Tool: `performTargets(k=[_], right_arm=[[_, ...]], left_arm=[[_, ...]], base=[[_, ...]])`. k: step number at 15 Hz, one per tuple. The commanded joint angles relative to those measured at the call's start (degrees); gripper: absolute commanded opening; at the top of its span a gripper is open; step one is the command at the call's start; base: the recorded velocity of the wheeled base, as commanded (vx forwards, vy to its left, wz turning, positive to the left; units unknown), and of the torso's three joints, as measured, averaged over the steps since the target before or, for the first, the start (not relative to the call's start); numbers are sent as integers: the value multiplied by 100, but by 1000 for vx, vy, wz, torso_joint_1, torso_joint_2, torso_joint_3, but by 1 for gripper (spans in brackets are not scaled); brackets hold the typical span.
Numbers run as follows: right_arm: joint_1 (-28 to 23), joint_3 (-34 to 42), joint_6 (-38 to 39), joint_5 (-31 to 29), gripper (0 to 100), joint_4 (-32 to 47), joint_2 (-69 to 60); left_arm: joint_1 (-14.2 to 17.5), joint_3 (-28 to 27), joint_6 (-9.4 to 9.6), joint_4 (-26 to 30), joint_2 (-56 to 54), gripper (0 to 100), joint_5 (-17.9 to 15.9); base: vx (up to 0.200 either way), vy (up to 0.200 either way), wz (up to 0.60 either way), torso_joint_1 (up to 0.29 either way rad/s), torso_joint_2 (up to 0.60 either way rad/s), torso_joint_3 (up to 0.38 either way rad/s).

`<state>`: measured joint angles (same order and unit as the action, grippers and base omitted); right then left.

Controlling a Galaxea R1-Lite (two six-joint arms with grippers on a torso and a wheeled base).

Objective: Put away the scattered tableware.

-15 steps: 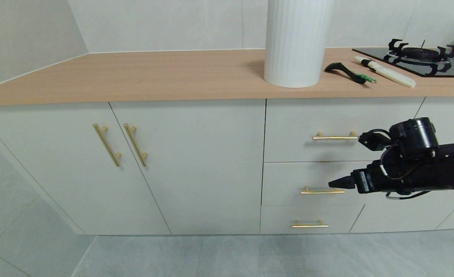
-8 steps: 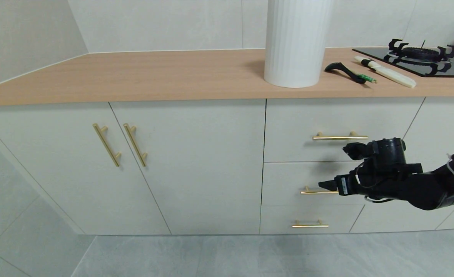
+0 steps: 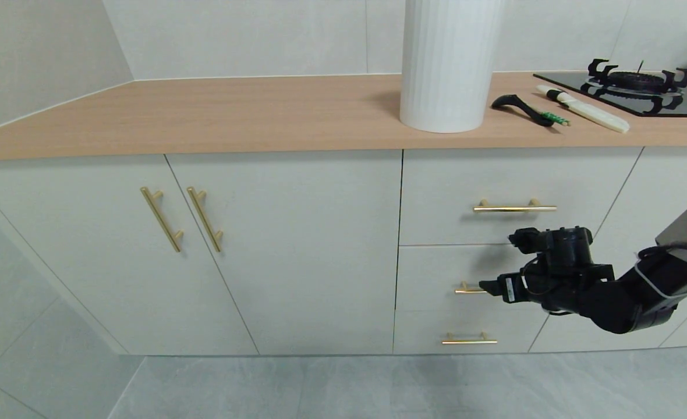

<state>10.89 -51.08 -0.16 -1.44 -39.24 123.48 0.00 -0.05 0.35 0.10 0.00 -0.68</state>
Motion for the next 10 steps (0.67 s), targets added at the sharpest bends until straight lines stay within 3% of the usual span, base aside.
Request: performTargets(k=[1, 6, 10], right_arm=[[1, -148, 16, -199, 100, -5, 238], [168, -420, 104, -964, 100, -664, 853], [177, -464, 218, -1034, 100, -743, 924]], left_arm=[[0, 5, 0, -1, 9, 100, -2], [0, 5, 0, -1, 9, 100, -2], [0, -4, 0, -1, 9, 100, 7]], base=[[0, 0, 0, 0, 0, 0], [0, 0, 0, 0, 0, 0], [0, 0, 0, 0, 0, 0]])
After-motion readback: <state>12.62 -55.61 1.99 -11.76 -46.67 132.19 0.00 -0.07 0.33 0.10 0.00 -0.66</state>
